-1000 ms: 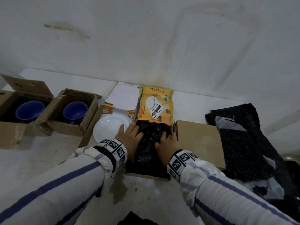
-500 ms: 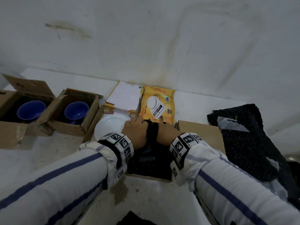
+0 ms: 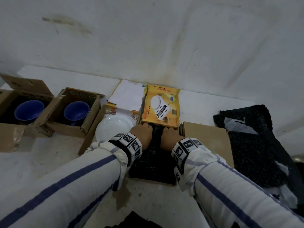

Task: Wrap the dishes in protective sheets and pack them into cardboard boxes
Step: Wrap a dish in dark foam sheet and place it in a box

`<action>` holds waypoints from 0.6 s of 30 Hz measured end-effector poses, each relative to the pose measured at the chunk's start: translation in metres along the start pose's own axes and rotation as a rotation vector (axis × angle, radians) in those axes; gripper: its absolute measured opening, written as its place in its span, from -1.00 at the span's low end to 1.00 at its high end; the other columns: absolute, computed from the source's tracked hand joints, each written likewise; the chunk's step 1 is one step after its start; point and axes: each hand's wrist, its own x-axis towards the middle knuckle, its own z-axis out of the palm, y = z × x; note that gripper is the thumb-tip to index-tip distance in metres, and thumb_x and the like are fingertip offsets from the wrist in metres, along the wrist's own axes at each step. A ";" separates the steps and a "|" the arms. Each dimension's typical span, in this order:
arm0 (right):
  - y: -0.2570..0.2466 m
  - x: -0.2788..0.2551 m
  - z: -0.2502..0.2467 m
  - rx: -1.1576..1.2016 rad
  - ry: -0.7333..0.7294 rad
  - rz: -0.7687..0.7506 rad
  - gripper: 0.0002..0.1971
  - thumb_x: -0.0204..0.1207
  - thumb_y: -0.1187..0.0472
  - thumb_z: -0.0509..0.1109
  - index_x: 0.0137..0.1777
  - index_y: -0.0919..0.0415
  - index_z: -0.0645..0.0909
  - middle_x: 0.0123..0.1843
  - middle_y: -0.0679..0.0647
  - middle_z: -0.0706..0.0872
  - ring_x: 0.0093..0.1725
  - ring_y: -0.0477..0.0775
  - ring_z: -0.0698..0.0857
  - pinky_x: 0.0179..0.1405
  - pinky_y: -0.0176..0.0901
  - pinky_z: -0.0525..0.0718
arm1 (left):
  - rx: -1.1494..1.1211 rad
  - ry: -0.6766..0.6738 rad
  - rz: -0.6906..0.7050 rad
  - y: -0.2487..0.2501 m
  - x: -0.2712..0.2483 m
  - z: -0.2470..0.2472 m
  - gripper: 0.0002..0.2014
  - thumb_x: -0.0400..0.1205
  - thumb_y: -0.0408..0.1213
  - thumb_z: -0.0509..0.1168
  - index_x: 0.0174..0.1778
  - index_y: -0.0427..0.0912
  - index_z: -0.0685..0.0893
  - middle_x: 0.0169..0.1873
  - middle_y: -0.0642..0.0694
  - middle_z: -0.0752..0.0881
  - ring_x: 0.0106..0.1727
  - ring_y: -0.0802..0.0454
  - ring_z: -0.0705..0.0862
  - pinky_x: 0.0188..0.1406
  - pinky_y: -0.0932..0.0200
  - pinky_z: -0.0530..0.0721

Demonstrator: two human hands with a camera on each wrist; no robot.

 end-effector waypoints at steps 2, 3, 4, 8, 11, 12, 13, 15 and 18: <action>0.005 0.000 -0.008 0.095 -0.010 -0.036 -0.85 0.63 0.27 0.18 -0.18 0.21 0.46 -0.16 0.13 0.53 -0.21 0.04 0.56 -0.17 -0.13 0.55 | 0.015 -0.001 -0.012 0.002 -0.001 -0.001 -0.66 0.65 -0.37 0.18 0.35 -0.29 0.39 0.28 -0.27 0.48 0.23 -0.25 0.58 0.04 -0.04 0.57; 0.008 0.001 -0.011 0.123 0.017 -0.048 -0.72 0.62 0.30 0.17 -0.35 0.18 0.37 -0.31 0.09 0.45 -0.37 -0.01 0.45 -0.32 -0.17 0.47 | 0.019 -0.005 -0.018 0.002 0.000 0.000 -0.65 0.64 -0.37 0.19 0.36 -0.29 0.39 0.29 -0.27 0.48 0.24 -0.24 0.58 0.05 -0.03 0.57; 0.010 0.000 -0.014 0.141 0.042 -0.044 -0.66 0.62 0.33 0.16 -0.42 0.19 0.31 -0.39 0.08 0.39 -0.44 -0.02 0.37 -0.41 -0.21 0.40 | 0.025 -0.006 -0.022 0.003 0.000 0.000 -0.64 0.65 -0.36 0.20 0.37 -0.30 0.38 0.29 -0.27 0.47 0.25 -0.24 0.58 0.05 -0.03 0.57; 0.009 -0.011 -0.010 0.087 -0.011 -0.043 -0.62 0.63 0.36 0.11 -0.46 0.20 0.29 -0.44 0.09 0.33 -0.49 0.00 0.31 -0.53 -0.26 0.26 | 0.036 0.000 -0.022 0.005 -0.003 -0.001 -0.64 0.65 -0.37 0.19 0.36 -0.31 0.38 0.29 -0.28 0.48 0.24 -0.25 0.58 0.04 -0.03 0.57; 0.010 -0.015 -0.007 0.063 -0.066 -0.100 -0.79 0.65 0.33 0.12 -0.20 0.32 0.50 -0.36 0.09 0.39 -0.33 0.10 0.46 -0.42 -0.20 0.37 | -0.028 -0.006 0.007 0.000 -0.004 -0.001 -0.65 0.62 -0.37 0.21 0.32 -0.31 0.40 0.24 -0.28 0.48 0.21 -0.26 0.59 0.03 -0.04 0.57; 0.013 -0.015 -0.010 0.037 -0.077 -0.124 -0.81 0.65 0.33 0.13 -0.04 0.40 0.56 -0.30 0.13 0.46 -0.20 0.17 0.53 -0.39 -0.17 0.41 | -0.088 -0.008 0.026 -0.003 -0.005 -0.002 -0.66 0.60 -0.39 0.22 0.30 -0.30 0.41 0.23 -0.28 0.48 0.20 -0.27 0.59 0.04 -0.05 0.57; 0.016 -0.022 -0.018 0.005 -0.073 -0.131 -0.75 0.64 0.33 0.15 0.14 0.46 0.59 -0.19 0.20 0.58 -0.06 0.21 0.59 -0.34 -0.16 0.47 | -0.165 0.000 0.049 -0.006 -0.006 -0.002 -0.67 0.58 -0.42 0.22 0.27 -0.31 0.42 0.21 -0.29 0.47 0.21 -0.28 0.57 0.07 -0.05 0.59; 0.027 -0.026 -0.034 -0.125 -0.045 -0.123 -0.69 0.62 0.32 0.19 0.29 0.42 0.59 0.13 0.26 0.69 0.19 0.22 0.65 -0.16 -0.19 0.58 | -0.315 0.073 0.087 -0.012 -0.008 -0.003 -0.65 0.52 -0.52 0.20 0.24 -0.36 0.46 0.22 -0.33 0.45 0.24 -0.28 0.53 0.16 -0.08 0.59; 0.037 -0.040 -0.046 -0.357 0.006 -0.103 -0.78 0.59 0.26 0.23 0.08 0.33 0.66 -0.26 0.08 0.61 -0.04 0.17 0.61 -0.31 -0.25 0.48 | -0.382 0.146 0.043 -0.016 -0.015 -0.008 -0.63 0.52 -0.59 0.18 0.27 -0.43 0.48 0.25 -0.36 0.46 0.23 -0.24 0.51 0.13 0.08 0.53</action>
